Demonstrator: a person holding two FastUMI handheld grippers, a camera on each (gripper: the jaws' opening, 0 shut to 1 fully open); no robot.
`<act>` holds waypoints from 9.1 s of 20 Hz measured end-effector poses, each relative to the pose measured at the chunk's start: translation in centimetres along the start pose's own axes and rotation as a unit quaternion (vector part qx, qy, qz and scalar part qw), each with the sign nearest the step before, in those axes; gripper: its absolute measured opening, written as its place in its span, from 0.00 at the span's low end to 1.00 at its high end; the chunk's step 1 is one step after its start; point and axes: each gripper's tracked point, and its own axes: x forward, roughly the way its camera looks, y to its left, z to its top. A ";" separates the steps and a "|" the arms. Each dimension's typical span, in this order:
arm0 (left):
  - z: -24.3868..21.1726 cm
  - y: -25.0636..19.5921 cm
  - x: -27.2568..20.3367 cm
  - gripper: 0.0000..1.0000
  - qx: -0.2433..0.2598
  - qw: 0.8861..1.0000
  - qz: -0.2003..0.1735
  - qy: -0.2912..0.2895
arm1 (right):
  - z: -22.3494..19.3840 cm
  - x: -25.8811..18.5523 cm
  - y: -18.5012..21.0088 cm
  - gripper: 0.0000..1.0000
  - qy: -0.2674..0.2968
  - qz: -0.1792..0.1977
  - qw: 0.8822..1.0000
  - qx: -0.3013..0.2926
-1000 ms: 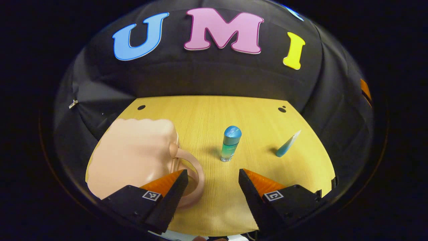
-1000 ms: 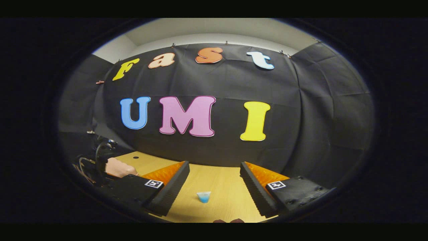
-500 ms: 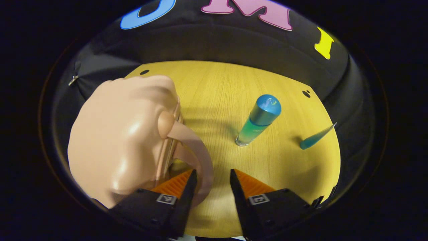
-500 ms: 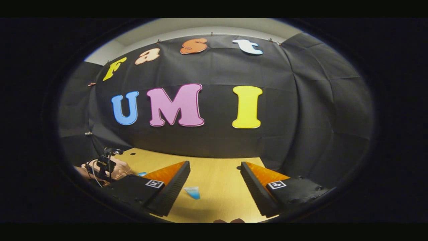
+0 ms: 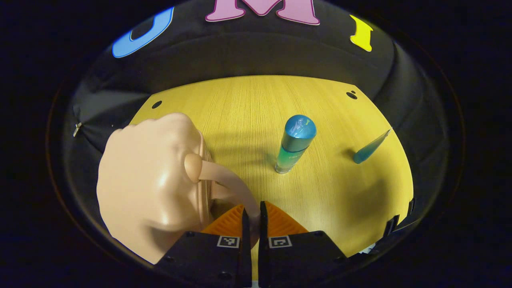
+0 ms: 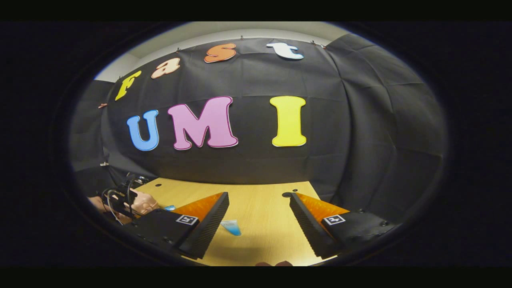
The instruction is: First open the suitcase, pack the skin care products into it, and then close the suitcase.
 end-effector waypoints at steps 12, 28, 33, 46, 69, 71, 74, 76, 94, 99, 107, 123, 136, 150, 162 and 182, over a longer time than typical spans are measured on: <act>7.9 16.8 -20.6 0.11 -0.010 0.991 0.028 -0.129 | 2.5 1.6 6.7 0.97 -0.019 0.020 0.999 -0.017; -0.8 57.1 -9.1 0.10 -0.086 0.982 0.116 -0.119 | 3.3 -1.1 21.1 0.96 -0.009 -0.054 0.996 -0.066; -5.3 59.3 -1.4 0.10 -0.139 0.985 0.080 -0.058 | 3.3 -1.6 21.7 0.96 0.011 -0.078 0.994 -0.072; -5.2 61.3 -3.1 0.31 -0.153 0.975 0.107 -0.124 | 2.0 -0.6 25.5 0.96 0.023 -0.055 0.995 -0.074; 8.8 9.0 -19.7 0.96 0.067 0.914 -0.136 -0.375 | -4.0 1.7 17.3 0.97 0.032 -0.038 0.996 -0.068; 8.3 6.5 -18.4 0.96 0.080 0.918 -0.127 -0.367 | -5.3 2.6 16.3 0.97 0.044 -0.030 0.996 -0.067; 8.1 2.7 -15.1 0.96 0.076 0.921 -0.127 -0.360 | -7.1 4.1 14.9 0.97 0.061 -0.020 0.995 -0.070; 8.3 0.3 -12.0 0.96 0.063 0.925 -0.120 -0.356 | -8.0 5.1 14.2 0.97 0.071 -0.009 0.995 -0.075; 9.1 -5.7 8.8 0.97 0.079 0.962 -0.097 -0.242 | -18.0 10.3 8.8 0.97 0.180 0.034 0.981 -0.062; 9.3 -6.0 8.0 0.50 0.076 0.960 -0.113 -0.244 | -21.0 11.6 8.3 0.97 0.212 0.024 0.976 -0.042; 8.8 -6.1 8.4 0.50 0.087 0.962 -0.118 -0.231 | -28.1 13.5 6.6 0.73 0.286 -0.008 0.958 -0.013; 9.0 7.4 -6.4 0.45 0.100 0.978 -0.170 -0.061 | -19.9 6.5 16.7 0.45 0.235 0.090 0.967 -0.029; -7.7 22.6 1.6 0.45 -0.004 0.958 -0.057 0.280 | -19.2 0.1 28.6 0.45 0.241 0.135 0.961 -0.022; -7.1 22.2 0.5 0.71 0.046 0.978 -0.085 0.183 | -20.9 -1.7 36.8 0.46 0.281 0.166 0.945 -0.027; -4.6 39.5 -9.9 0.84 -0.088 0.994 -0.070 -0.003 | -33.4 -1.9 48.7 0.46 0.563 0.135 0.814 0.035; -3.6 58.2 -6.6 0.84 -0.312 0.950 -0.013 -0.005 | -21.1 1.5 49.9 0.98 0.403 0.152 0.893 0.130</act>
